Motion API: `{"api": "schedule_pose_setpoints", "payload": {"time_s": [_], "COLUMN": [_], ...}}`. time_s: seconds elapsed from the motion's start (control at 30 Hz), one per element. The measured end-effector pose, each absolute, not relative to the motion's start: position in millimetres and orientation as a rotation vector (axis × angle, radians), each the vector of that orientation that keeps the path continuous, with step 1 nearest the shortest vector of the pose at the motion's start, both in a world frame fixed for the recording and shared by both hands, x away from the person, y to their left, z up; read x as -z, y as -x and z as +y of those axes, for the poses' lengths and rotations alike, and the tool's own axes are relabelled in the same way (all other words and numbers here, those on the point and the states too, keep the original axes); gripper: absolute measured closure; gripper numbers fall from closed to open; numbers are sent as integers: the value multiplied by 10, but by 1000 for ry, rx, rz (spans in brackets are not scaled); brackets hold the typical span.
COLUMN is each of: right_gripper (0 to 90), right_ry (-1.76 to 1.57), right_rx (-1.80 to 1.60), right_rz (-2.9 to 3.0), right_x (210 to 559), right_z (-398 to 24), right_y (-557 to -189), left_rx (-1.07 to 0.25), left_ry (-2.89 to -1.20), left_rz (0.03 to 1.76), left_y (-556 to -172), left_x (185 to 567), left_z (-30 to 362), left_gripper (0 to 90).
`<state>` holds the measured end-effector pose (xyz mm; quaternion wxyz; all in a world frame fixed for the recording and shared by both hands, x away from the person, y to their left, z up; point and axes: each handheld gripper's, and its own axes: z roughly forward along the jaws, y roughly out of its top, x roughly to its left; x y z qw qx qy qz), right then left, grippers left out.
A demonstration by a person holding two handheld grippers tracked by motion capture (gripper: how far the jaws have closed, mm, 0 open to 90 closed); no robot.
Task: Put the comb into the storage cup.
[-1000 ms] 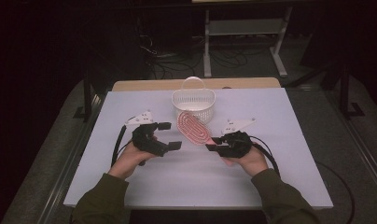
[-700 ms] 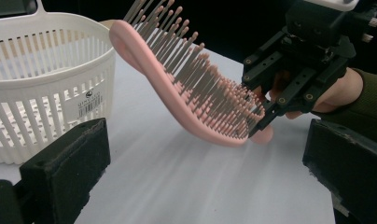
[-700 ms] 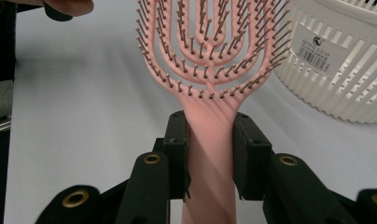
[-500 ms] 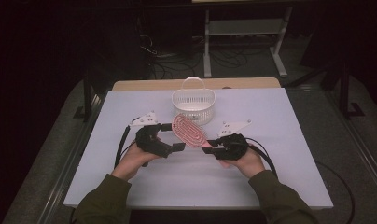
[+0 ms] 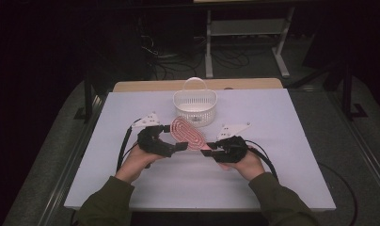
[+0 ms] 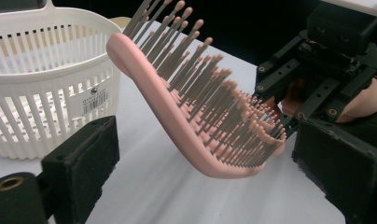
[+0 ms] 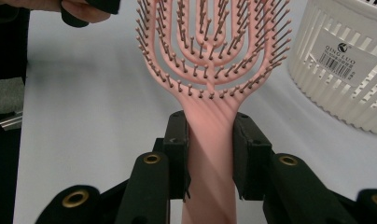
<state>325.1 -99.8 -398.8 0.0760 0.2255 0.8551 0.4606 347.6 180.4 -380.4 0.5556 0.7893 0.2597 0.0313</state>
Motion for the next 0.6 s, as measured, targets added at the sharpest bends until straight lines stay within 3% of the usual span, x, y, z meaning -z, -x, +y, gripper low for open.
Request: {"api": "schedule_pose_setpoints", "payload": {"time_s": [0.6], "right_gripper": [690], "right_ry": [-655], "right_rx": [-1361], "right_rz": [2553], "right_x": [4020], "right_z": [-963], "right_y": [-3238], "left_rx": [-63], "left_ry": [-1842], "left_rz": [680], "left_y": [-3513], "left_x": [3756], "left_z": [1781], "left_gripper": [252]}}
